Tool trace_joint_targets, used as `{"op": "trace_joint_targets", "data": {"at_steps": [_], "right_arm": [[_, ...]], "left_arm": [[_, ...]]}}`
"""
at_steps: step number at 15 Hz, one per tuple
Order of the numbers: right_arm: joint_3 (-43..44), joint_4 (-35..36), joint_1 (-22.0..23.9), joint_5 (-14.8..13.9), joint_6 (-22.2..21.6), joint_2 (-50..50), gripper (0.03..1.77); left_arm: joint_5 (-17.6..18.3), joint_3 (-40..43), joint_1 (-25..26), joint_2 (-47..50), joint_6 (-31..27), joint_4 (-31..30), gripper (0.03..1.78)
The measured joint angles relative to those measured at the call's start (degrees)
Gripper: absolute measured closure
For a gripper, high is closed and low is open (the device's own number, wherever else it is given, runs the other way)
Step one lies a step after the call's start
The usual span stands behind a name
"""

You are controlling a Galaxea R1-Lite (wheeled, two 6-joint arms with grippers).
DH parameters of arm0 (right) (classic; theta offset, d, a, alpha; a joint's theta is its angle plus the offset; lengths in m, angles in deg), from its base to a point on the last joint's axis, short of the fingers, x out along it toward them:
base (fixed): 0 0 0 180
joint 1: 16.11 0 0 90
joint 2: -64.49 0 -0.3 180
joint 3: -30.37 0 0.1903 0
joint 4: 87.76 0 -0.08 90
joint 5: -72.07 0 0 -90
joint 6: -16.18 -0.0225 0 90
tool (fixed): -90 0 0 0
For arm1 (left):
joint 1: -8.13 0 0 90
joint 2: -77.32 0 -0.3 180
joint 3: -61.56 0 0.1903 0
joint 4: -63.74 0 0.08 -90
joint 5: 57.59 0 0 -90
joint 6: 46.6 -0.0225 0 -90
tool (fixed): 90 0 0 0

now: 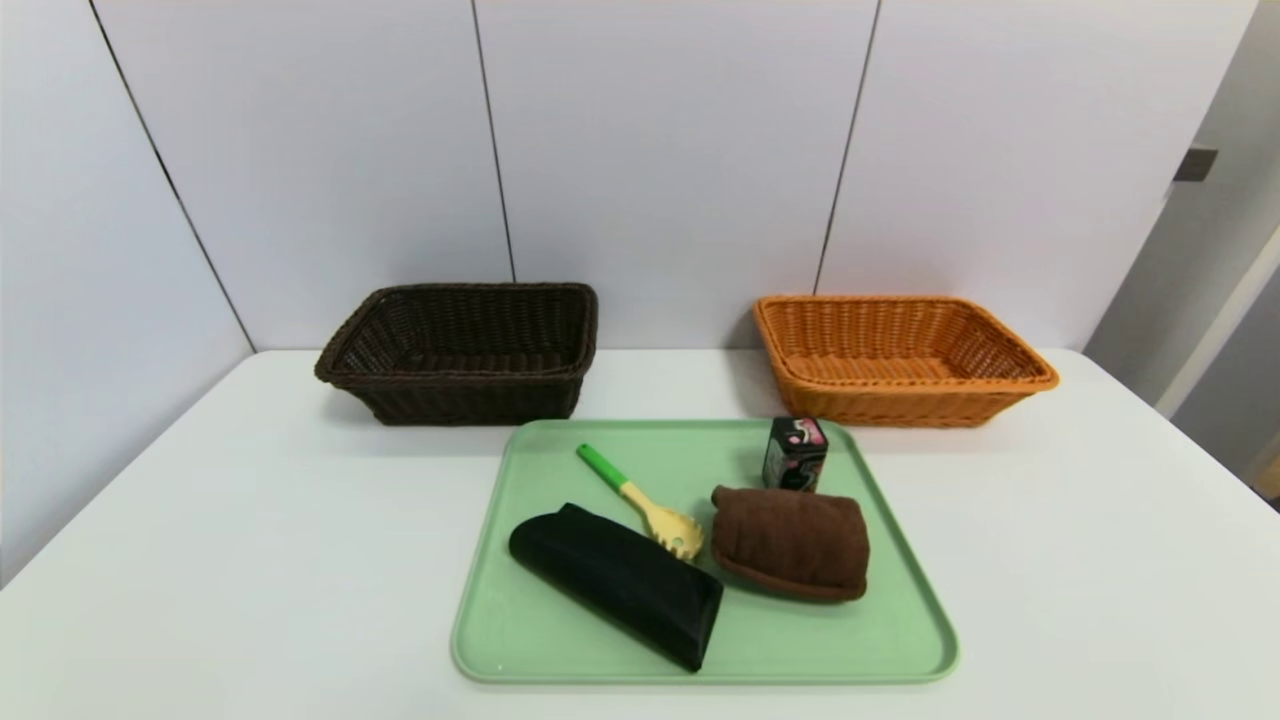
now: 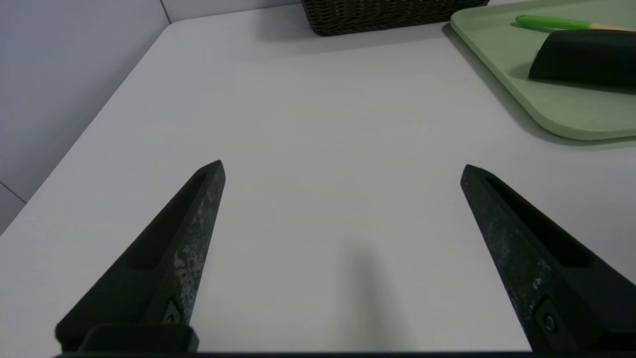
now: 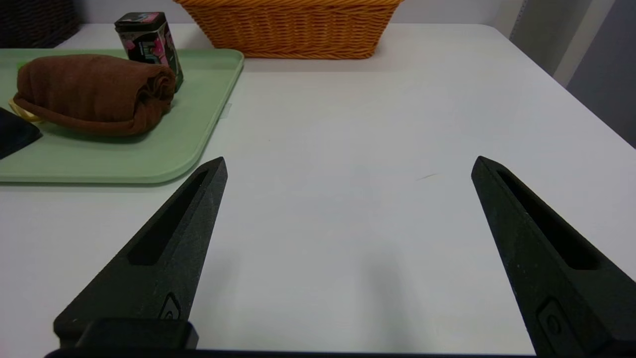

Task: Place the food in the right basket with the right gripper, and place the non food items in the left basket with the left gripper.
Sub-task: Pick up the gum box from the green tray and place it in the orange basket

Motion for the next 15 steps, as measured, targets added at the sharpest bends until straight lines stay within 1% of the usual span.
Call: {"op": "trace_joint_targets", "data": {"at_steps": [2,6,10,15], "right_arm": [[0.0,0.0,0.0,0.1,0.5,0.0,0.10],[0.0,0.0,0.0,-0.1,-1.0,0.0,0.10],[0.0,0.0,0.0,0.3,-0.2,0.0,0.10],[0.0,0.0,0.0,-0.1,-1.5,0.0,0.10]], "left_arm": [[0.0,0.0,0.0,0.0,0.0,0.0,0.12],[0.1,0.0,0.0,0.0,-0.4,0.1,0.12],[0.0,0.0,0.0,0.0,1.0,-0.1,0.12],[0.2,0.0,0.0,0.0,0.9,-0.1,0.12]]}}
